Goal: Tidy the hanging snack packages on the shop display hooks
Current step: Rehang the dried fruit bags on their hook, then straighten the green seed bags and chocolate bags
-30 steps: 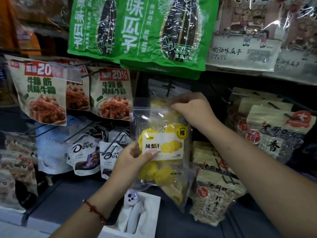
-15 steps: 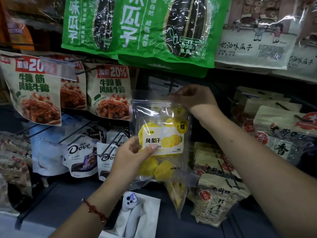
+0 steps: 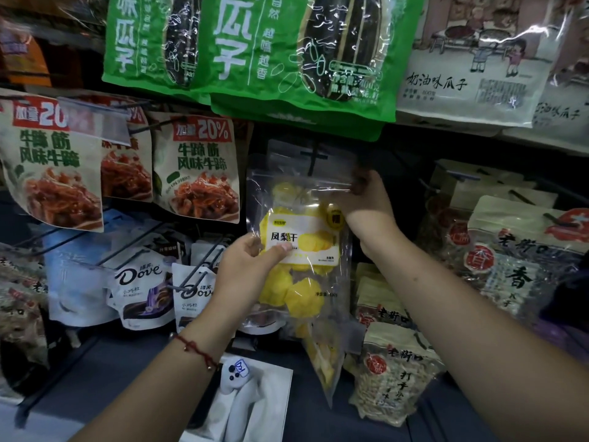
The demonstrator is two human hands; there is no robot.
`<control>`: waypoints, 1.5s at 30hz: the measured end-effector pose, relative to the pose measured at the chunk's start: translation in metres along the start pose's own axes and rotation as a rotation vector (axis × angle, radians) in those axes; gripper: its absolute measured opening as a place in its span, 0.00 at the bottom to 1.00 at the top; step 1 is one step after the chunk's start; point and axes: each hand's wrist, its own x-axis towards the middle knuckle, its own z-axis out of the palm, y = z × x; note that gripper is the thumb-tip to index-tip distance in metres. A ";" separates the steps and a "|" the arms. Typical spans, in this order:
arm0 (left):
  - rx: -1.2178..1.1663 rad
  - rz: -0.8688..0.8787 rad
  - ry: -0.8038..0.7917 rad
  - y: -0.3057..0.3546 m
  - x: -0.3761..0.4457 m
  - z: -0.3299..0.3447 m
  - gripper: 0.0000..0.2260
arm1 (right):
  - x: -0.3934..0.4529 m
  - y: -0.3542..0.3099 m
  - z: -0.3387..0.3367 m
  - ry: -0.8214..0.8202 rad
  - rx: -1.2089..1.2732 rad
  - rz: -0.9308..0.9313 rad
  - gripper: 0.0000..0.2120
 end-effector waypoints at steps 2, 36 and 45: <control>0.020 0.005 0.002 0.000 0.006 0.000 0.18 | -0.012 0.010 -0.003 -0.032 -0.036 0.041 0.30; 1.206 0.246 -0.092 0.018 -0.034 -0.077 0.41 | -0.091 0.015 -0.034 -0.429 -1.026 -0.364 0.36; 1.586 0.103 -0.140 0.063 -0.055 -0.140 0.43 | -0.113 -0.029 0.001 -0.676 -0.948 -0.293 0.37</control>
